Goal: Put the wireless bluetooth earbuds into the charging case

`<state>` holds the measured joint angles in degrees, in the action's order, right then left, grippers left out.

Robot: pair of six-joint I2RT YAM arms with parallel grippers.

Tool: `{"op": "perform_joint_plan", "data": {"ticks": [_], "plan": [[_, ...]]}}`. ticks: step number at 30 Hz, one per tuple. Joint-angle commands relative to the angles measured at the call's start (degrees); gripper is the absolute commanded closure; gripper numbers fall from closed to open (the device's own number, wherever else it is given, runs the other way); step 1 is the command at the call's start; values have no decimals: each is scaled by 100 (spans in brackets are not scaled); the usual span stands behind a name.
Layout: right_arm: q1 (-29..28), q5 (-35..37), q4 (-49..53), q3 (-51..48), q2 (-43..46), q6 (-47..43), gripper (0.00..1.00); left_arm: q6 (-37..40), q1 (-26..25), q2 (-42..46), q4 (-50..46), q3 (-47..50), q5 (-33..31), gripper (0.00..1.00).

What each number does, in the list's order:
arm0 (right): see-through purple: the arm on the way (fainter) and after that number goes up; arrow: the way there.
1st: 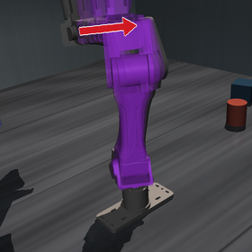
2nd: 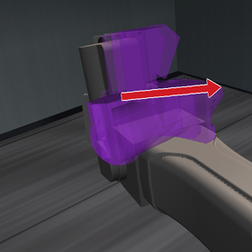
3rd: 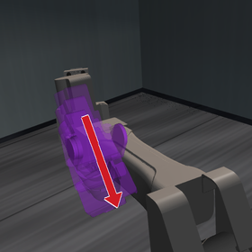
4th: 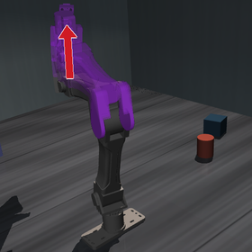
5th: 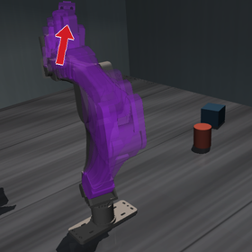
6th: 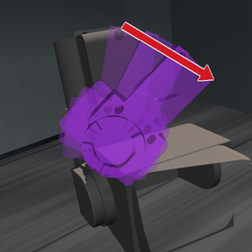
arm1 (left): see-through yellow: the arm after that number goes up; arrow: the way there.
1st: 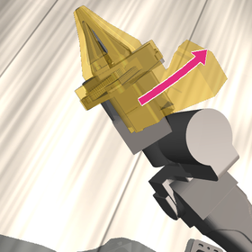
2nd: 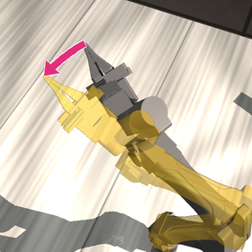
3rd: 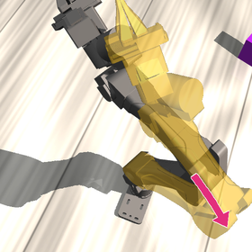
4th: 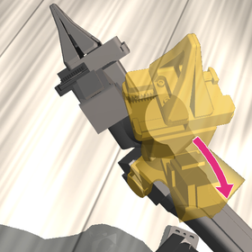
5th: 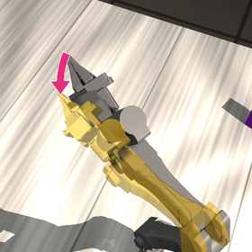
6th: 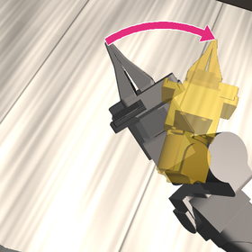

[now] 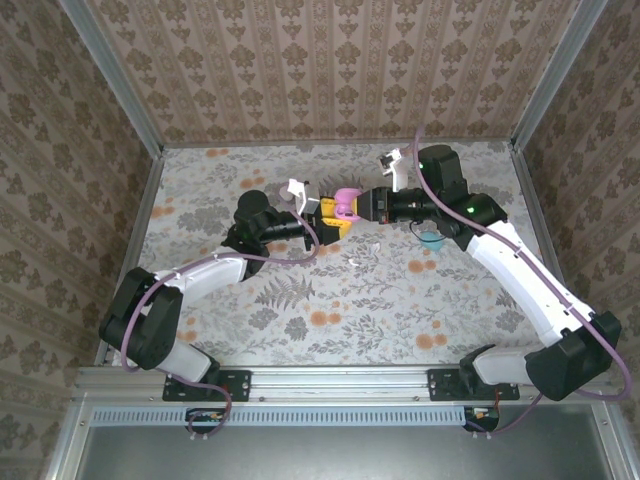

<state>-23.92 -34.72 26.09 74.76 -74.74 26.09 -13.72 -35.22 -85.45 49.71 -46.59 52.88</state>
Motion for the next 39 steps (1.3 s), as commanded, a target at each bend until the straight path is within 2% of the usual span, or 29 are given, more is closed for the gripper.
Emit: {"op": "perform_joint_plan", "data": {"ticks": [1,11,28,39], "plan": [[-56,217,-319,-105,126,-158,76,-96,-81,-7,421,-220,231,58],[-121,521,-168,-137,201,-428,72,-101,-90,47,438,-196,201,58],[-126,484,-199,-85,346,-301,67,-76,-90,51,409,-195,191,59],[-113,701,-163,-88,519,-187,64,-40,-88,67,400,-183,143,59]]}}
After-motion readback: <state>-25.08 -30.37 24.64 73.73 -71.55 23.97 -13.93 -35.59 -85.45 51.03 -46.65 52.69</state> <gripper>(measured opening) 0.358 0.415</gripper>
